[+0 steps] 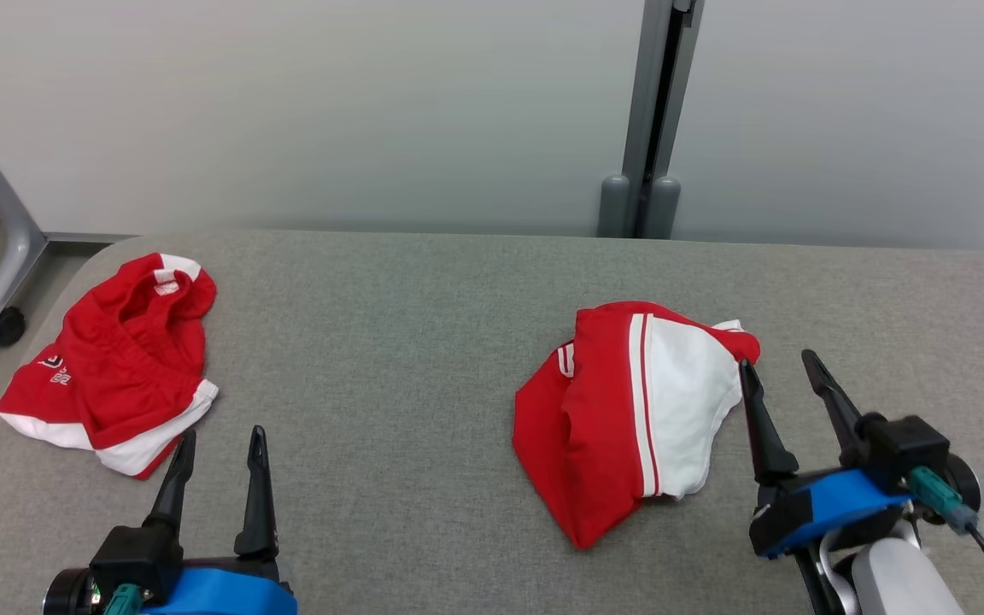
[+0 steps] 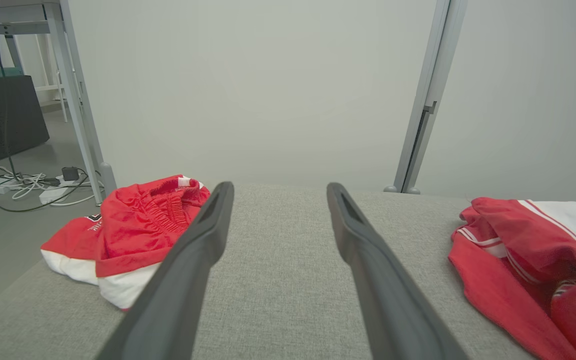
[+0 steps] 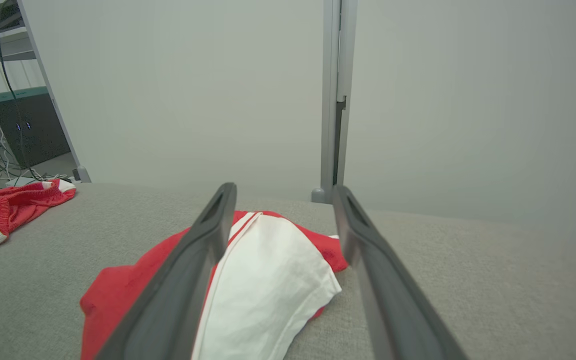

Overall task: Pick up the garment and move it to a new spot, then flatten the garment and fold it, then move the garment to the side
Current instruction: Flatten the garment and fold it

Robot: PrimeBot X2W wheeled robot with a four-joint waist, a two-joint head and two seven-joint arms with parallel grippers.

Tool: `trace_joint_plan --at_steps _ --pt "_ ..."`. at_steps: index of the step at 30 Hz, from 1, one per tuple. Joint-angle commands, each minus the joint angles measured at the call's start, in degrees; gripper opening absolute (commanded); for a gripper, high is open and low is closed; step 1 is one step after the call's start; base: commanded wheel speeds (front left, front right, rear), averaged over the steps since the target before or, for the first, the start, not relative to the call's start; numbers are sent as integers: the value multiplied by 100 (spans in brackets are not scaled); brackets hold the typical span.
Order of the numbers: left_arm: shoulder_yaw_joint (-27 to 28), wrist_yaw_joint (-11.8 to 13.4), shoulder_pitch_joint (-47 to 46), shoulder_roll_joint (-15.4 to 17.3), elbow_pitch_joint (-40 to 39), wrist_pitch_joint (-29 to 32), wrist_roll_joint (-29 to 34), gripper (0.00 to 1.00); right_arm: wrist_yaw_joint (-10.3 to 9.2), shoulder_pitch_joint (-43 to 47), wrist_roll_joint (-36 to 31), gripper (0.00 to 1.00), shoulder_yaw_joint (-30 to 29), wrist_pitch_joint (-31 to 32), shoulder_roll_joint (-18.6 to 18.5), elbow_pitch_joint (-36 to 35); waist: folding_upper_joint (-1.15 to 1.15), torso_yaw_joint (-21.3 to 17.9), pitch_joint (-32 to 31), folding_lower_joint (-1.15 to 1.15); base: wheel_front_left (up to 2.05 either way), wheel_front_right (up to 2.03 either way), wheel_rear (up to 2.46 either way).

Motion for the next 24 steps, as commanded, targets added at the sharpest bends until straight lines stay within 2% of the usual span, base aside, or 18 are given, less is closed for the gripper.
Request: trace_joint_plan --at_steps 1,8,15,24 --pt "-5 -41 -155 -16 30 -15 44 100 1 -231 -124 100 8 71 -25 127 0 93 88 0 0 0 0" --pt "-36 -125 -379 -123 55 -15 30 100 1 -965 -461 100 -120 329 -26 735 0 355 360 0 0 0 0" --pt "-51 -202 -584 -224 89 -15 54 100 1 -1494 -887 100 -517 449 -25 1764 0 622 690 0 0 0 0" --pt "-66 -298 -791 -303 190 -15 106 100 1 -1900 -1182 100 -1025 298 -25 3025 0 876 852 0 0 0 0"
